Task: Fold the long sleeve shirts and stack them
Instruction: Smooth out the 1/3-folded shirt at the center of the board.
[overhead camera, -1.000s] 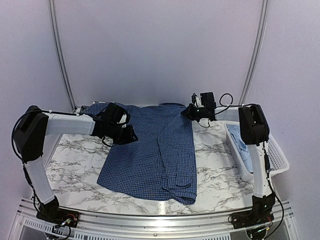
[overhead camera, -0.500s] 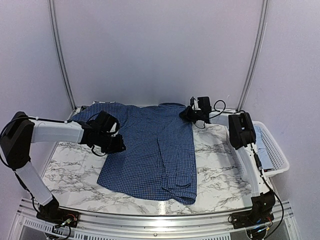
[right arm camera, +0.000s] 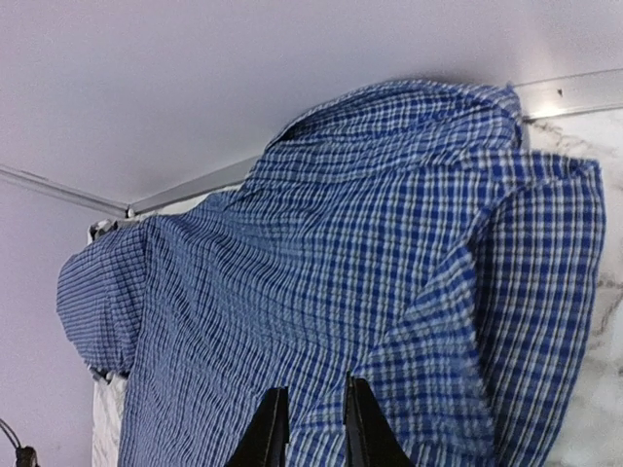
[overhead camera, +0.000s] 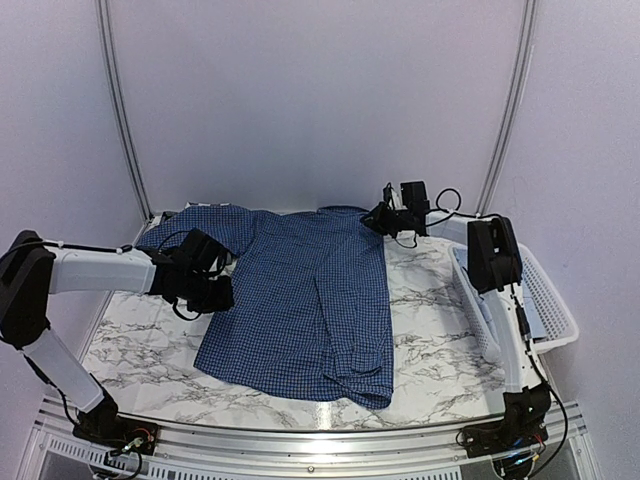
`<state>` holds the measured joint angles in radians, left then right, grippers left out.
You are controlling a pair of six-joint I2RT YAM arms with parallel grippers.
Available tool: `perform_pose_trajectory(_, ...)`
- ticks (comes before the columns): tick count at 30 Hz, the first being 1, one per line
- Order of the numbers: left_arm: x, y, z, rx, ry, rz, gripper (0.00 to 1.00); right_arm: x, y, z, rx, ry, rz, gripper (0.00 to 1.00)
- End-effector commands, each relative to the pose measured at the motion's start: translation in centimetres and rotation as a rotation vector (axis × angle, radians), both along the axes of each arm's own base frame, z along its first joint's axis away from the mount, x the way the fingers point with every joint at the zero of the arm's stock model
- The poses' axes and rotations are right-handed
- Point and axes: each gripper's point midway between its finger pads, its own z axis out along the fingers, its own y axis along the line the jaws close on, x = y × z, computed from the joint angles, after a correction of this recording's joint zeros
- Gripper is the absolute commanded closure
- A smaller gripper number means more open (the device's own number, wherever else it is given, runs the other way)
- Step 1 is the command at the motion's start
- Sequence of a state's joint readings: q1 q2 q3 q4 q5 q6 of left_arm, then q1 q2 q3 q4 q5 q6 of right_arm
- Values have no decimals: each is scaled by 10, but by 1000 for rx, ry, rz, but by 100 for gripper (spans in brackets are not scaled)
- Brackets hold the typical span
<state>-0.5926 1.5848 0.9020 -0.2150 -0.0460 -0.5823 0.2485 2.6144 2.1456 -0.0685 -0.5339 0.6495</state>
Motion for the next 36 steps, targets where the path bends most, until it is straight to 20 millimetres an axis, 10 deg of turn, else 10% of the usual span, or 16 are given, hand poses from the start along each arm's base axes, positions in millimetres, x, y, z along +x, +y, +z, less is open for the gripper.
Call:
perform_pose_trajectory(1,-2,13,3,38,-7,22,81,-36,27,53,25,-64,90,83)
perform_pose_trajectory(14,-3,32,0,97,-13,69,81,-103,71,3,41,37,186,84)
perform_pose_trajectory(30,-27,54,-24,158,59,87,58,-67,15,-55,-77,121,36,86)
perform_pose_trajectory(36,-36,58,-32,165,84,84,53,-62,8,-43,-132,110,34,86)
